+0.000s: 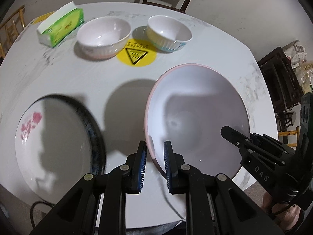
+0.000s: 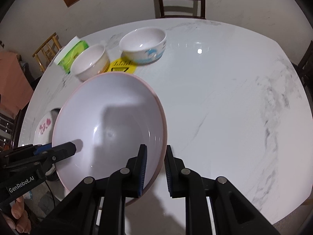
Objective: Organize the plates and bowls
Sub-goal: 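Carry the pink bowl with both grippers beside the plate stack and lower it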
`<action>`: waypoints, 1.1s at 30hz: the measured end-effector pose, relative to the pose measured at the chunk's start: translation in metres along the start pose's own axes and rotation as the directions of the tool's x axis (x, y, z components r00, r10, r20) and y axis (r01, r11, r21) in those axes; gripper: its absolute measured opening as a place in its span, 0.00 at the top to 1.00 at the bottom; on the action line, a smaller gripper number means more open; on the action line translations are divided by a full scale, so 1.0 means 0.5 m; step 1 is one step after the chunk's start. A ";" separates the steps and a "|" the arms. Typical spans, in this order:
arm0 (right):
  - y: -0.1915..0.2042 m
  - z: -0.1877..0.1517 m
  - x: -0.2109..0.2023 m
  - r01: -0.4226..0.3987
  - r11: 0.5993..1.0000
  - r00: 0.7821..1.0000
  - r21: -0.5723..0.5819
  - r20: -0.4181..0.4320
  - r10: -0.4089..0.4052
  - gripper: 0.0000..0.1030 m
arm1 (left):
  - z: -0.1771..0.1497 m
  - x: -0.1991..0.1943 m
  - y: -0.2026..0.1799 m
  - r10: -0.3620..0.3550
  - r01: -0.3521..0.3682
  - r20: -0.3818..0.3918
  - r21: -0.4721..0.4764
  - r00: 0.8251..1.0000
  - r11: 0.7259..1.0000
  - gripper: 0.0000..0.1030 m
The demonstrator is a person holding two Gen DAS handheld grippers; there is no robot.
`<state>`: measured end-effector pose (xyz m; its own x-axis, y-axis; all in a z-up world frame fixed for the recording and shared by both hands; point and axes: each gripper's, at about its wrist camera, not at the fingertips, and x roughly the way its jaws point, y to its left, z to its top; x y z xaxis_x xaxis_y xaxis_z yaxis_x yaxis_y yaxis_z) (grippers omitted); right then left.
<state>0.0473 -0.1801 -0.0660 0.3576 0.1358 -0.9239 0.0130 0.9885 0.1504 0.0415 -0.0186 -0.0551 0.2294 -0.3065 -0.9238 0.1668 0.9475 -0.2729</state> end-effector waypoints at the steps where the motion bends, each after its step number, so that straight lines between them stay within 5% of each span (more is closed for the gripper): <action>1: 0.006 -0.007 0.003 -0.003 1.000 1.000 -0.003 -0.008 0.003 0.82 | -0.004 -0.001 0.007 0.003 -0.003 0.000 -0.004 1.000 1.000 0.86; 28: 0.005 -0.074 0.032 -0.010 1.000 0.997 0.000 -0.073 0.010 0.80 | -0.066 0.032 0.025 -0.006 0.007 -0.034 0.029 0.999 1.000 0.86; 33: 0.003 -0.069 0.031 -0.018 1.000 0.997 -0.003 -0.079 0.018 0.78 | -0.062 0.030 0.033 0.009 -0.008 -0.029 0.032 1.000 0.999 0.75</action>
<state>0.0205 -0.1740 -0.0923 0.2830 0.1581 -0.9460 0.0036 0.9861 0.1659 0.0181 -0.0048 -0.0819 0.2028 -0.2948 -0.9338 0.1958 0.9466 -0.2563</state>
